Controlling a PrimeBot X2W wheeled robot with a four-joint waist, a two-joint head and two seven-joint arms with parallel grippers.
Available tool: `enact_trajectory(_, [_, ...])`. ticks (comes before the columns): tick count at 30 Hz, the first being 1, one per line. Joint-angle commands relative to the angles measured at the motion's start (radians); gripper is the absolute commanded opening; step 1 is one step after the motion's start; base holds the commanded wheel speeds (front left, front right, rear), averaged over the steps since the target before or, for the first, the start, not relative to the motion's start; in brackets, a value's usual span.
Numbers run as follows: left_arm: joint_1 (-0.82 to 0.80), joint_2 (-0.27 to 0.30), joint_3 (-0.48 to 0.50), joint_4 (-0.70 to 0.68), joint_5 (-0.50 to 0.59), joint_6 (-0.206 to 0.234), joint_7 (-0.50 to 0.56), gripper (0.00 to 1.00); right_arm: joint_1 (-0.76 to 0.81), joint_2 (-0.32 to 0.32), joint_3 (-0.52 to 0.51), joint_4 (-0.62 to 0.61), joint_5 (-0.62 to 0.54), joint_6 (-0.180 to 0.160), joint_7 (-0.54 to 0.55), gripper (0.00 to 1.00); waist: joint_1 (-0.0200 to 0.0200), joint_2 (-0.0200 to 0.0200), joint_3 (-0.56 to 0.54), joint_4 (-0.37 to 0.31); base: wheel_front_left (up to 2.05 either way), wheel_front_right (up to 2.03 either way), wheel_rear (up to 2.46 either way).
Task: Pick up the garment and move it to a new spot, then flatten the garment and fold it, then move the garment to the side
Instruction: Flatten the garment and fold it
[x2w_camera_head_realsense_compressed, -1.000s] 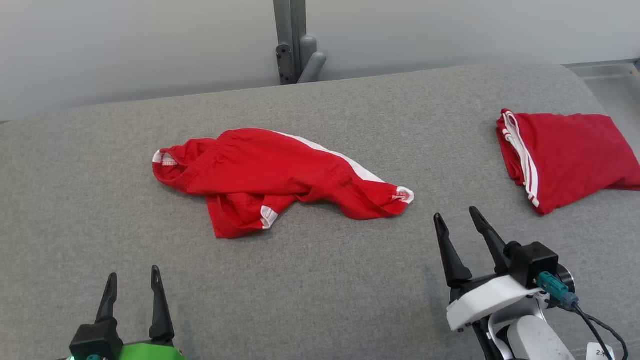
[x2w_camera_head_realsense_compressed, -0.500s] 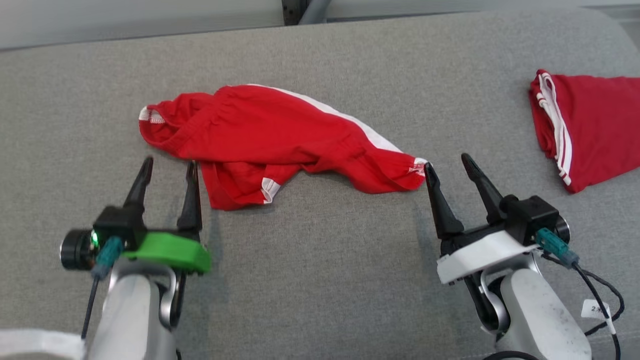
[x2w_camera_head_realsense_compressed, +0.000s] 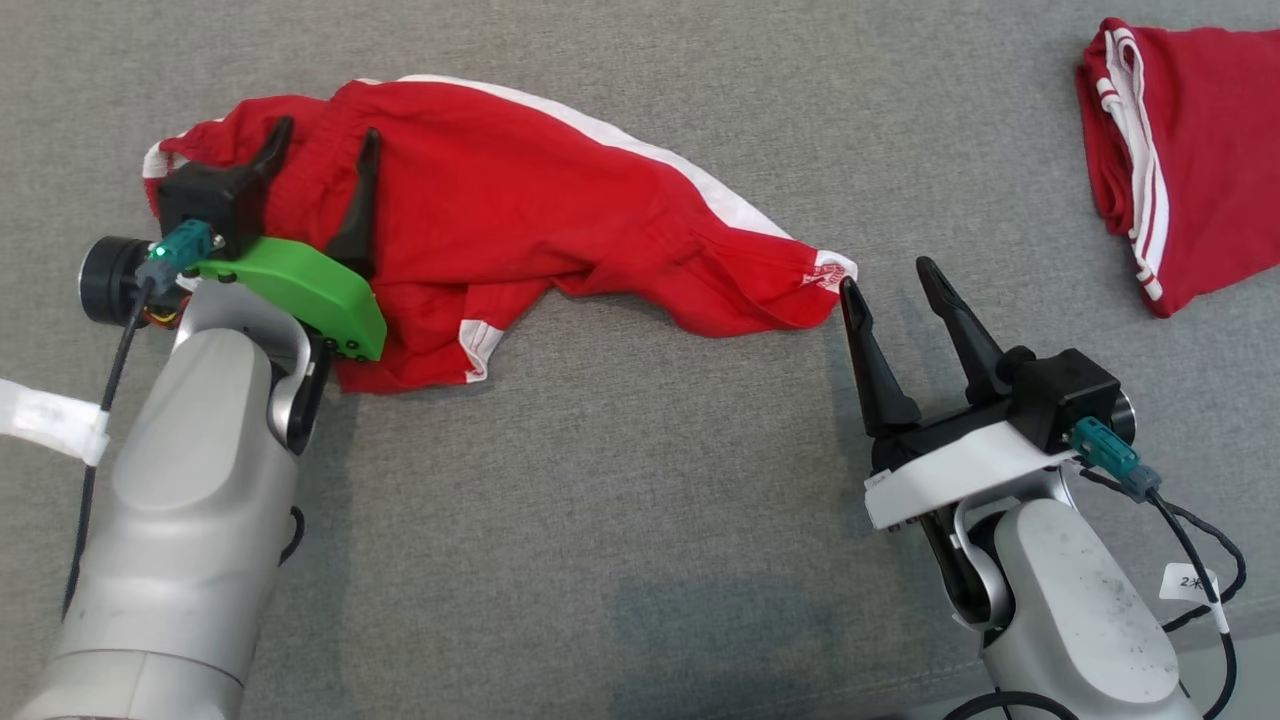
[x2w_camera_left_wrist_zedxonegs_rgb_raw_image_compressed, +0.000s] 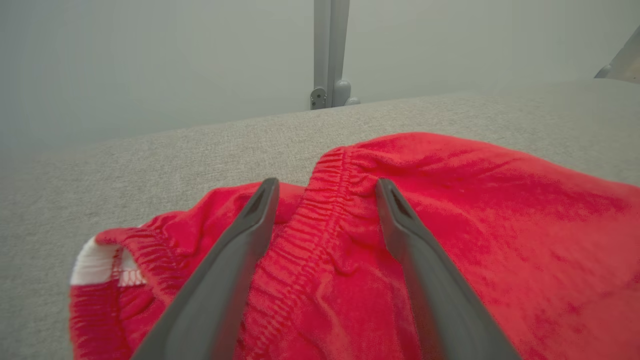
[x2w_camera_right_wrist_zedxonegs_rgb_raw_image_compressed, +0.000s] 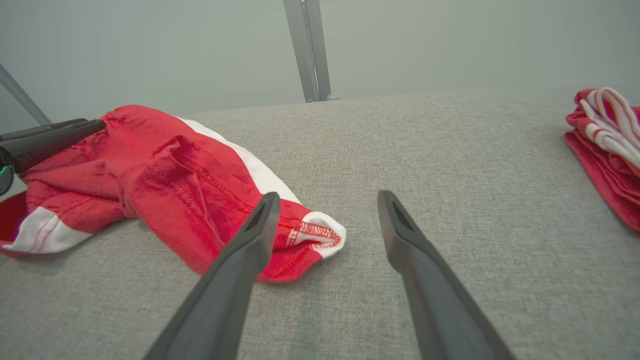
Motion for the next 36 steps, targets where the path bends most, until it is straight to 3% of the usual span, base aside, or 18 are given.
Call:
enact_trajectory(1, [-0.022, 0.012, -0.008, 0.012, -0.019, -0.002, 0.003, 1.00, -0.006, -0.002, 0.000, -0.001, 0.005, -0.002, -0.002, 1.00, -0.0002, -0.0002, 0.024, -0.030, 0.00, 0.00, 0.00])
enact_trajectory(5, [-0.067, 0.049, -0.062, 0.096, -0.080, -0.002, 0.014, 1.00, 0.003, -0.002, -0.011, -0.003, 0.010, -0.002, -0.002, 1.00, -0.0002, -0.0002, 0.024, -0.038, 0.00, 0.00, 0.00])
enact_trajectory(10, [-0.082, 0.055, -0.136, 0.136, -0.140, -0.002, -0.001, 0.98, 0.008, -0.002, -0.015, -0.004, 0.012, -0.002, -0.002, 1.00, -0.0002, -0.0002, 0.018, -0.035, 0.00, 0.00, 0.00])
enact_trajectory(12, [-0.080, 0.057, -0.169, 0.139, -0.163, -0.002, -0.007, 0.46, 0.007, -0.002, -0.014, -0.005, 0.012, -0.002, -0.002, 1.00, -0.0002, -0.0002, 0.016, -0.031, 0.00, 0.00, 0.00])
enact_trajectory(14, [-0.078, 0.059, -0.198, 0.137, -0.187, -0.002, -0.011, 0.00, 0.006, -0.002, -0.011, -0.004, 0.009, -0.002, -0.002, 1.00, -0.0002, -0.0002, 0.012, -0.027, 0.00, 0.00, 0.00])
enact_trajectory(20, [-0.054, 0.082, -0.261, 0.065, -0.238, -0.002, -0.019, 0.00, 0.020, -0.003, -0.018, 0.010, 0.005, -0.002, -0.002, 1.00, -0.0002, -0.0002, -0.021, -0.009, 0.00, 0.00, 0.00])
enact_trajectory(25, [-0.002, 0.089, -0.241, -0.079, -0.215, -0.001, -0.019, 0.00, 0.043, -0.003, -0.036, 0.023, 0.010, -0.002, -0.002, 1.00, -0.0002, -0.0002, -0.069, 0.019, 0.00, 0.00, 0.00])
enact_trajectory(36, [0.345, 0.130, -0.221, -0.340, -0.164, -0.001, -0.018, 0.00, 0.115, -0.002, -0.068, 0.050, 0.019, -0.002, -0.002, 1.00, -0.0002, -0.0002, -0.184, 0.118, 0.00, 0.00, 0.00])
